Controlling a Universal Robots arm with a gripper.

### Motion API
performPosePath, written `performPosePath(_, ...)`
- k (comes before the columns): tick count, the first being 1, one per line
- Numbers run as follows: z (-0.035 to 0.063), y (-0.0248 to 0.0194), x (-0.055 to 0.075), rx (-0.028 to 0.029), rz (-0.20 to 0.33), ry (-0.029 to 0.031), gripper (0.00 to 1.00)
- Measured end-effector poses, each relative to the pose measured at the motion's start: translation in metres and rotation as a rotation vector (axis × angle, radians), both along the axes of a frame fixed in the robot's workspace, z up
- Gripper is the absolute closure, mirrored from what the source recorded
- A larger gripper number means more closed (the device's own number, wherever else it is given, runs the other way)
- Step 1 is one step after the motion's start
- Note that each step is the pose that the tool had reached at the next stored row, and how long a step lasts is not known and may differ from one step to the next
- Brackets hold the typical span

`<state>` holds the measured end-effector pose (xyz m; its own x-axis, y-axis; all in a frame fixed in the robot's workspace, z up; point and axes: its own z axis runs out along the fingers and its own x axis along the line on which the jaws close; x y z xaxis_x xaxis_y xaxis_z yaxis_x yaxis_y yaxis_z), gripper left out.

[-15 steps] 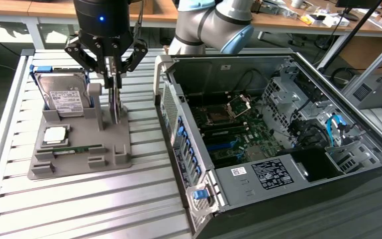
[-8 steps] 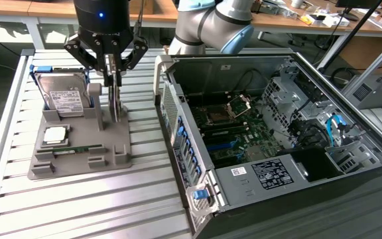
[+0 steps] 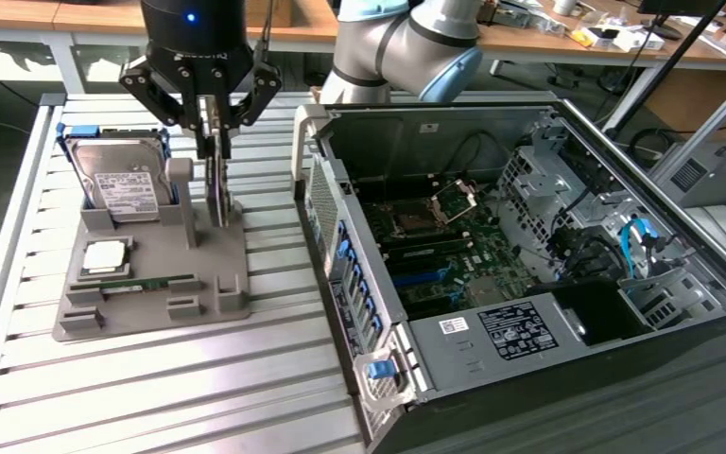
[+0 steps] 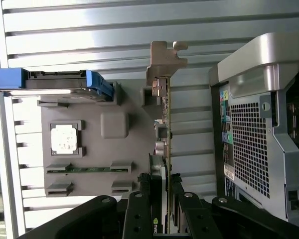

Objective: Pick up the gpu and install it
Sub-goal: 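Pick up the gpu and move the gpu toward the slot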

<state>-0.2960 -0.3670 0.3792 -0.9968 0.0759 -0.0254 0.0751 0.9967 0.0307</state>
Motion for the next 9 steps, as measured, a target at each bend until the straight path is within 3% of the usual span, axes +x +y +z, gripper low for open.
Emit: performPosePath(9, 0.0072, 0.0, 0.0, 0.0001, 0.0, -0.0001, 0.73)
